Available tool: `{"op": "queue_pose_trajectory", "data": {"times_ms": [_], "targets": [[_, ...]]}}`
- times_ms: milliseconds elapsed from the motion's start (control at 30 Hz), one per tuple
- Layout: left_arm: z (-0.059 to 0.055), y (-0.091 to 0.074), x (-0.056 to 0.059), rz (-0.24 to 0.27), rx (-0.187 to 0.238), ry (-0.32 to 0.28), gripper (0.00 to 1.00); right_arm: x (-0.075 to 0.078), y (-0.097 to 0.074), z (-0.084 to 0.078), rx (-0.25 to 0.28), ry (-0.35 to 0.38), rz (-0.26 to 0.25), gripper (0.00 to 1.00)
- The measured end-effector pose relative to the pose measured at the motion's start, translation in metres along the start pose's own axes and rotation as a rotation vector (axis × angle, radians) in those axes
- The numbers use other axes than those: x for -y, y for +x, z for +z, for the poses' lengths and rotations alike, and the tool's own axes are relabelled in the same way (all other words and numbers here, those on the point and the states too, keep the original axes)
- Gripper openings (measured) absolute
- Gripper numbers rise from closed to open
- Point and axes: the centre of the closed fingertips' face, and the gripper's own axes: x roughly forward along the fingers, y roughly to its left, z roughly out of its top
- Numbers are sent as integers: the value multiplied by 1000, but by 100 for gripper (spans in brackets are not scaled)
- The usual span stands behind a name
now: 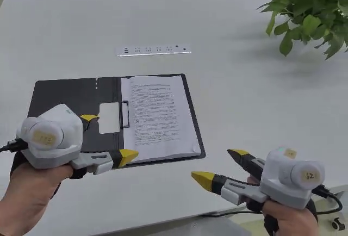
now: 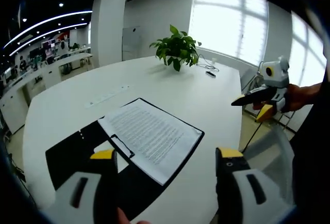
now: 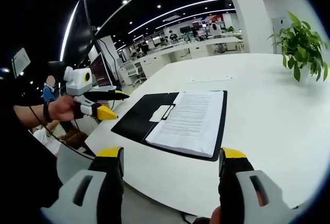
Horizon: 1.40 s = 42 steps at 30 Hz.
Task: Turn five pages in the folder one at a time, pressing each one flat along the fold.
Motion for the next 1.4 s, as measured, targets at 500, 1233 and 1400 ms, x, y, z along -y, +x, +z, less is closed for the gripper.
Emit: {"op": "queue_pose_trajectory", "data": {"times_ms": [500,1233,1400], "targets": [[16,62,25,-105,-26,67,76,8,0,-5,-2,18,-6,74],[-11,166,41,-81,-113,79,77,23,2,-12,-21,40,-11,73],[-24,182,32,-17,-133,45,75,26,2,-13,-19,53,-13,73]]}}
